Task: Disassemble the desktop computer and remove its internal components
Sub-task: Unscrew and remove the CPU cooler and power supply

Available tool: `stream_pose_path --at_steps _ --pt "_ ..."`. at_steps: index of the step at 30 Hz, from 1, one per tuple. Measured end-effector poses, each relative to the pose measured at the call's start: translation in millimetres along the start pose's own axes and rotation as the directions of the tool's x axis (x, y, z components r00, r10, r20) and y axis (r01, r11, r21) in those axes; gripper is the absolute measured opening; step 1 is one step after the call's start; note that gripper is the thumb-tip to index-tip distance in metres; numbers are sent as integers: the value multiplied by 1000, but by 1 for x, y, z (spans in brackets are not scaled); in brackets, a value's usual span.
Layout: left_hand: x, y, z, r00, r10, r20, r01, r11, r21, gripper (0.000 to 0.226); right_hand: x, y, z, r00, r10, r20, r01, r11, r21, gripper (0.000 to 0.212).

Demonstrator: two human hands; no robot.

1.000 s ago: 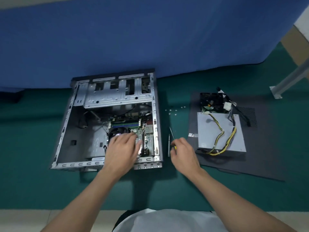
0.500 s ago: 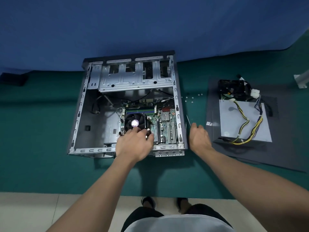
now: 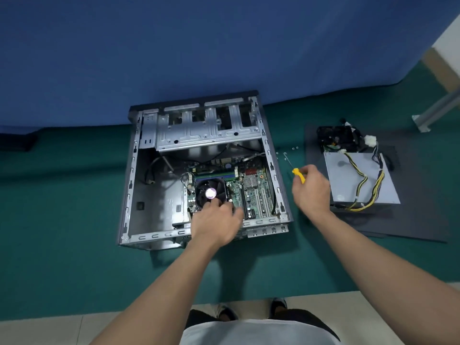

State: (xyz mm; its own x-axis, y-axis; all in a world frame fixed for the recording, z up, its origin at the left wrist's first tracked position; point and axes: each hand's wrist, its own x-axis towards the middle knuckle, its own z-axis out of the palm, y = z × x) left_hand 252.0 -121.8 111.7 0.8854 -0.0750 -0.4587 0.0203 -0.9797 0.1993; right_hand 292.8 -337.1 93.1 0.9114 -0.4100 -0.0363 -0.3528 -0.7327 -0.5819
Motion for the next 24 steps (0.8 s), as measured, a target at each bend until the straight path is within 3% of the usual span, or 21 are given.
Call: stream_pose_path --at_steps 6,11,15,20,24 --pt "-1 -8 -3 992 110 54 -109 994 -19 51 -20 -47 -33 977 -84 -195 125 970 210 19" --pt "-2 -12 -9 988 131 78 -126 990 -64 47 -32 -80 -46 992 -64 -108 101 918 384 12" --pt "6 -14 -14 995 93 28 -85 972 -221 39 -28 -93 -42 993 -119 -19 114 882 457 17" --pt "22 -26 -21 999 -10 -44 -4 952 -306 53 -10 -98 -20 940 -342 9 324 899 294 18" --pt "32 -38 -20 998 -27 -60 14 978 -210 70 6 -100 2 794 -588 154 573 809 135 20"
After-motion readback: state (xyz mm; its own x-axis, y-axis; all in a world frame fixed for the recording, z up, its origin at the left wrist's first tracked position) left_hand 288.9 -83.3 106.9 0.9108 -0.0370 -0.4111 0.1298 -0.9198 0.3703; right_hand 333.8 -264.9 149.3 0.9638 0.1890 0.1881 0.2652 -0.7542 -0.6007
